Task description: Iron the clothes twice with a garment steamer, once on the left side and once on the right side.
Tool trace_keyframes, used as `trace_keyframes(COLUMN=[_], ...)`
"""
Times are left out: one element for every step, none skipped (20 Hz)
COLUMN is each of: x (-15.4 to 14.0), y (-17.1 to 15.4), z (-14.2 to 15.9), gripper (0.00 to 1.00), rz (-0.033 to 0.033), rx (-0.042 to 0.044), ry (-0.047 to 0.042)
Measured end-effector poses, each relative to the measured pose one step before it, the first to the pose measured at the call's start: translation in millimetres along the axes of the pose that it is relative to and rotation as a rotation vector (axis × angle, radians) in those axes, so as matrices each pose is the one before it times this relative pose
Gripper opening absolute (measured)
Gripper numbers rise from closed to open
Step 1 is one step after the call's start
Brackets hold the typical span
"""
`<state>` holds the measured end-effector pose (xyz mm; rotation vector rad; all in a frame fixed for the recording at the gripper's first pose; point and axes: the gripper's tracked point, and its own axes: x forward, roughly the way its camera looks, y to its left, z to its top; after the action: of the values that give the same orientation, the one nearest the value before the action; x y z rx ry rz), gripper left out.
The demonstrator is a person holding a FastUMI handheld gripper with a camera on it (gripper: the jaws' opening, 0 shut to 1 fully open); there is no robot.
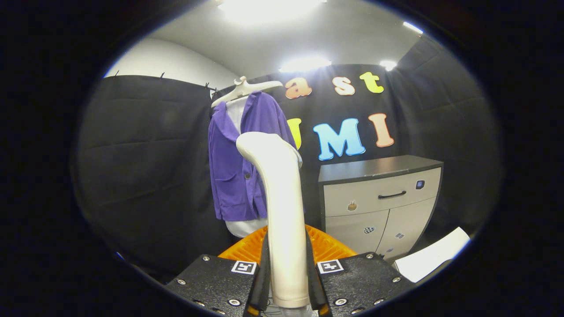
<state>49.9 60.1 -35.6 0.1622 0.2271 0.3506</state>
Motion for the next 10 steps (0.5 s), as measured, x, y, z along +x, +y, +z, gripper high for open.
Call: trace_keyframes(x=[-8.92, -8.8, -8.12, -6.53, -4.0, -5.07, -5.39, -5.34, -5.62, -4.82], y=[-7.01, -7.39, -8.71, -10.22, -11.72, -10.59, -7.81, -9.01, -7.44, -6.69], z=[7.32, 7.53, 6.99, 6.02, 0.86, 1.96, 1.8, 2.0, 0.89, 0.47], gripper=[0.36, 0.36, 0.36, 0.36, 0.36, 0.36, 0.36, 0.36, 0.36, 0.36], rz=[-0.01039, -0.01087, -0.0124, -0.01753, -0.01802, -0.01626, -0.01526, -0.01642, -0.01572, -0.01197], rx=[-0.00125, 0.00001, -0.00536, -0.00533, -0.00119, 0.00308, 0.0042, 0.002, 0.00311, 0.00596], ry=[-0.01555, -0.02062, -0.02402, -0.01383, -0.00857, -0.00414, -0.00234, -0.00209, -0.00021, 0.00203])
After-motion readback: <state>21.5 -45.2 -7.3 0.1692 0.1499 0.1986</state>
